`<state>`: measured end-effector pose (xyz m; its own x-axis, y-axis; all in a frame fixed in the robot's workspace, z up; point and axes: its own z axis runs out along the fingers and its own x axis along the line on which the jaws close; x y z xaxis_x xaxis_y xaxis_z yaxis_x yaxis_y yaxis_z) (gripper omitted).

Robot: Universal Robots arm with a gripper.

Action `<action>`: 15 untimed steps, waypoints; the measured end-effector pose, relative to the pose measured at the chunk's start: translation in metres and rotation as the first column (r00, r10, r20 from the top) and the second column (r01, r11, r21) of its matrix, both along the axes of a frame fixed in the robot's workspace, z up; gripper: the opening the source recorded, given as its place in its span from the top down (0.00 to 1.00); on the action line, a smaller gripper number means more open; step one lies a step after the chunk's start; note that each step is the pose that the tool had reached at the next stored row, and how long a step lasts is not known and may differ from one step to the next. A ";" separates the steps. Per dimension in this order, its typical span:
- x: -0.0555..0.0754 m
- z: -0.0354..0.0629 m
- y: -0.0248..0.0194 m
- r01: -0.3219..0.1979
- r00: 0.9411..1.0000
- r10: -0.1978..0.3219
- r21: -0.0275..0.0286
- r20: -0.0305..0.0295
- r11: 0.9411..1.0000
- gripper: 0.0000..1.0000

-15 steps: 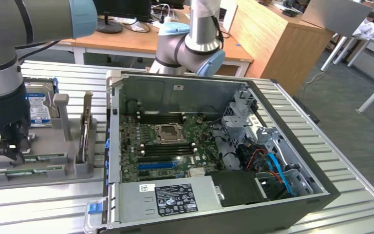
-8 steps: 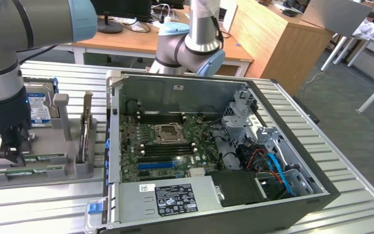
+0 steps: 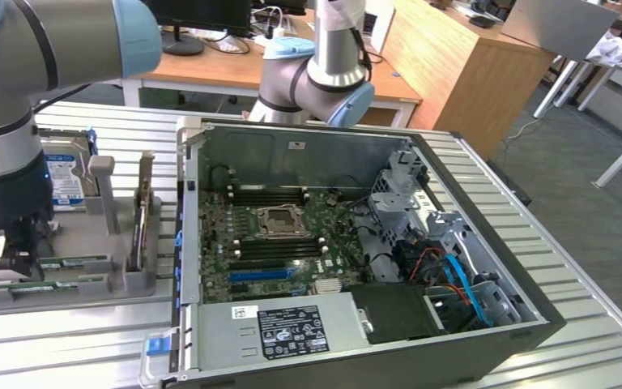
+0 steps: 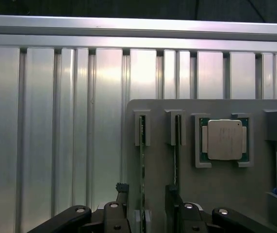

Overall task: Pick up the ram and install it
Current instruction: 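Pick up the ram and move it above insertion slot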

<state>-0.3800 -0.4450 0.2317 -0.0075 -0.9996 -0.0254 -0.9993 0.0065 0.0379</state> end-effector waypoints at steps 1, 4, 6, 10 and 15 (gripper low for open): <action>0.000 -0.0010 -0.0002 0.000 1.000 0.000 0.000 0.000 1.000 0.57; 0.000 -0.0039 -0.0006 0.000 1.000 0.000 0.000 0.000 1.000 0.57; 0.000 -0.0059 -0.0010 0.000 1.000 0.000 0.000 0.000 1.000 0.57; 0.000 -0.0098 -0.0017 0.000 1.000 0.000 0.000 0.001 1.000 0.57; 0.000 -0.0164 -0.0026 -0.001 1.000 0.001 0.000 0.001 1.000 0.57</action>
